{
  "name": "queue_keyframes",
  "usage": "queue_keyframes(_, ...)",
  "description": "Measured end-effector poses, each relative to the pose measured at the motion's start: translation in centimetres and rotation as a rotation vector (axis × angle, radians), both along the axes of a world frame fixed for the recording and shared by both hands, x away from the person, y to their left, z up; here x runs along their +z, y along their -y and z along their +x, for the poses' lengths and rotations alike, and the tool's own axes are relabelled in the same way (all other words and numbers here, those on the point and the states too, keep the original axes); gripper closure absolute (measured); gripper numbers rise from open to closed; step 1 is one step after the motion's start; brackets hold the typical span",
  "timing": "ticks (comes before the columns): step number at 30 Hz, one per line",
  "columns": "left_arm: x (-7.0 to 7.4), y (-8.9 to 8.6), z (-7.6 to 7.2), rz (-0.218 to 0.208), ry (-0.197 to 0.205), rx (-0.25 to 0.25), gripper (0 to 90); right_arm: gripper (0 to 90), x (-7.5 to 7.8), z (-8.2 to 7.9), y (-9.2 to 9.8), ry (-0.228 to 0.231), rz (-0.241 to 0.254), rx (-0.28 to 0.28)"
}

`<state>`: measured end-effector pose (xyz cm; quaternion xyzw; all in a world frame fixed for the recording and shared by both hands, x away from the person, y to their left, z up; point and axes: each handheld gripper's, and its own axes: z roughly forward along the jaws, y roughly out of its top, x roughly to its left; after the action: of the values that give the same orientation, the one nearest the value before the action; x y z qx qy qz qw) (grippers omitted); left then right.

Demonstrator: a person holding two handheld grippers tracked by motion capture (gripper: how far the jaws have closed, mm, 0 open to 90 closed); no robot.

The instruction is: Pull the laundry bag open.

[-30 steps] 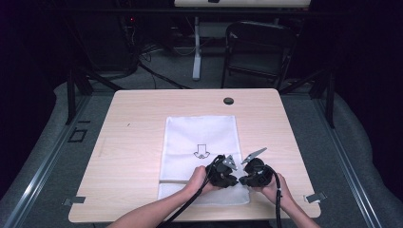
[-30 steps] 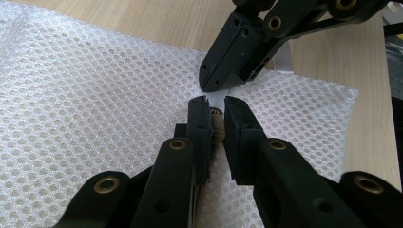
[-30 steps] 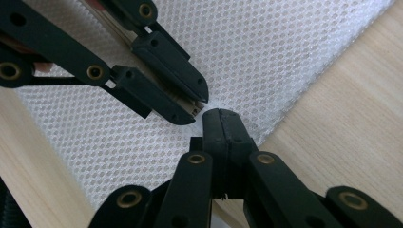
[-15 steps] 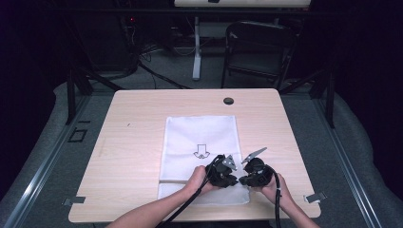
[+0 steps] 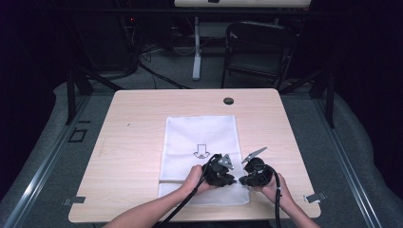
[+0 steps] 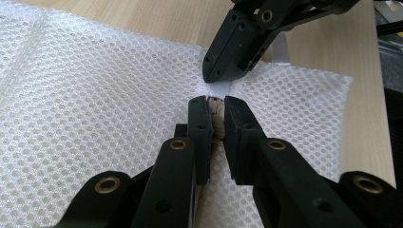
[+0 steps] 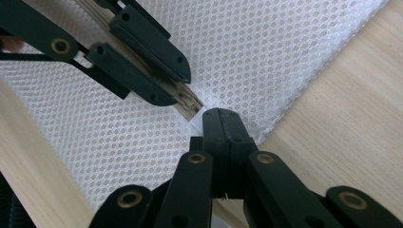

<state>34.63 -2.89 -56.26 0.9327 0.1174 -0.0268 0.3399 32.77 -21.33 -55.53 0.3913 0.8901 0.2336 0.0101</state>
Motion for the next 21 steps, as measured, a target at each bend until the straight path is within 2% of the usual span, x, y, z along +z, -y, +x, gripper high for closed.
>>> queue_keyframes(2, 0.0, -0.2, 0.0, -0.004, -0.003, 0.000, 81.9, 90.0, 0.0, 0.1, 0.1, 0.006, -0.013, 0.009)
queue_keyframes(4, 0.1, -0.2, -0.1, 0.009, 0.009, 0.002, 81.8, 90.0, 0.0, 0.1, 0.0, 0.007, -0.013, 0.010)
queue_keyframes(8, 0.1, -0.5, 0.0, -0.007, -0.005, 0.001, 81.8, 90.0, 0.0, 0.1, 0.0, 0.007, -0.013, 0.011)
queue_keyframes(12, 0.2, -0.7, 0.0, -0.010, 0.003, 0.004, 81.9, 90.0, 0.0, 0.1, 0.0, 0.009, -0.014, 0.012)
queue_keyframes(15, 0.3, -1.1, 0.0, 0.000, -0.005, 0.007, 81.8, 90.0, 0.0, 0.0, 0.0, 0.008, -0.009, 0.008)
queue_keyframes(16, 0.3, -1.2, 0.0, -0.013, -0.009, 0.009, 81.8, 90.0, 0.0, 0.0, 0.0, 0.008, -0.011, 0.006)
queue_keyframes(21, 0.5, -1.7, 0.0, -0.001, -0.009, 0.010, 81.8, 90.0, 0.0, 0.0, -0.1, 0.002, -0.005, -0.002)
